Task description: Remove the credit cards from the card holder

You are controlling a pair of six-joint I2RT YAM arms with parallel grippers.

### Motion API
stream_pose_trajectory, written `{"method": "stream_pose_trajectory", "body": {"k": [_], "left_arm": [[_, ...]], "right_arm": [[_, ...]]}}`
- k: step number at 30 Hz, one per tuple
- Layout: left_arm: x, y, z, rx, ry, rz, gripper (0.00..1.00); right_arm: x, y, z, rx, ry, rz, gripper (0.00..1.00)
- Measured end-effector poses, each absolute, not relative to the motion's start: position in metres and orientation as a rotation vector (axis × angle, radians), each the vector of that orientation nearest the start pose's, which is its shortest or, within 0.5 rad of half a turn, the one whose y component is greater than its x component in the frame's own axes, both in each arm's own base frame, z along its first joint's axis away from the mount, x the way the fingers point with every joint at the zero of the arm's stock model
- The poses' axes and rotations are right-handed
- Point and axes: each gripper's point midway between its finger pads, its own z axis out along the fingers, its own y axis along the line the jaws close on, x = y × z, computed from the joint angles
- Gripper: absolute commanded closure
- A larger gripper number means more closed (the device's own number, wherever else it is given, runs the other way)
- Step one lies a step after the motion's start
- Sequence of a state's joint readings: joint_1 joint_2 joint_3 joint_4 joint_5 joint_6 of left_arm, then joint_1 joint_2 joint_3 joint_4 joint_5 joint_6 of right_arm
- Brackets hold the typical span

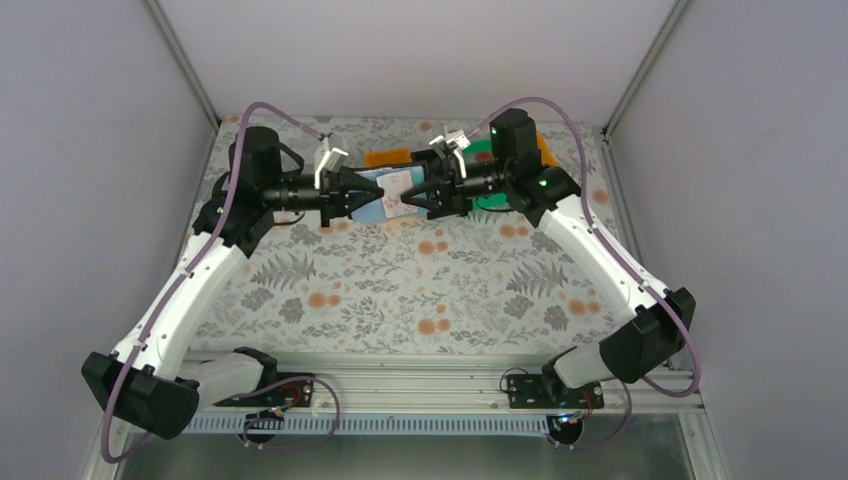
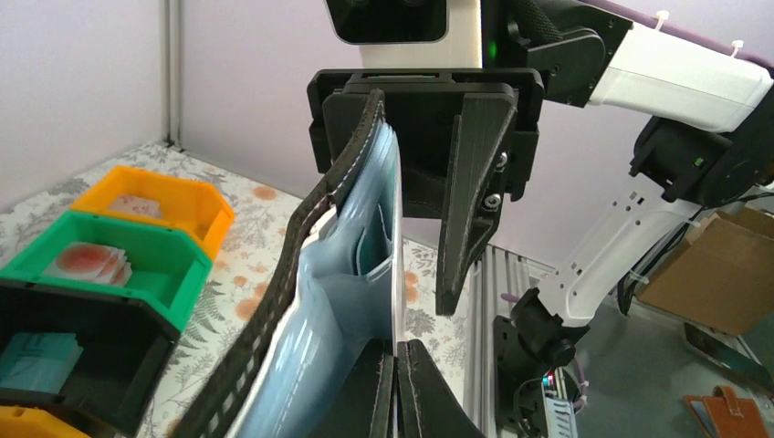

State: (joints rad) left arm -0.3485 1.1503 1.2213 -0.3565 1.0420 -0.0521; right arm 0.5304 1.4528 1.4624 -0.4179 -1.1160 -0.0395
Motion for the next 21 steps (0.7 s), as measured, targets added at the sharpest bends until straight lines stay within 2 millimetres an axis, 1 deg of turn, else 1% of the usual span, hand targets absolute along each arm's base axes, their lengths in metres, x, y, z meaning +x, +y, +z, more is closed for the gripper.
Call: {"method": "stream_pose_trajectory", "body": {"k": [4, 7, 10, 14, 15, 21], "left_arm": [[0.237, -0.242, 0.386, 1.0, 1.601, -1.229, 0.98], [0.236, -0.24, 0.385, 1.003, 1.601, -1.219, 0.97], [0.236, -0.238, 0.384, 1.008, 1.601, -1.213, 0.97], [0.234, -0.238, 0.382, 1.023, 1.596, -1.214, 0.98], [0.234, -0.238, 0.382, 1.026, 1.595, -1.217, 0.98], [0.231, -0.238, 0.381, 1.035, 1.596, -1.23, 0.98]], "right_arm": [[0.239, 0.313, 0.377, -1.256, 1.547, 1.425, 0.71], [0.238, 0.309, 0.375, -1.264, 1.544, 1.436, 0.74], [0.238, 0.304, 0.374, -1.265, 1.546, 1.442, 0.81], [0.236, 0.301, 0.372, -1.269, 1.548, 1.451, 0.94], [0.236, 0.301, 0.372, -1.269, 1.55, 1.452, 0.96], [0.236, 0.301, 0.371, -1.268, 1.554, 1.451, 0.96]]}}
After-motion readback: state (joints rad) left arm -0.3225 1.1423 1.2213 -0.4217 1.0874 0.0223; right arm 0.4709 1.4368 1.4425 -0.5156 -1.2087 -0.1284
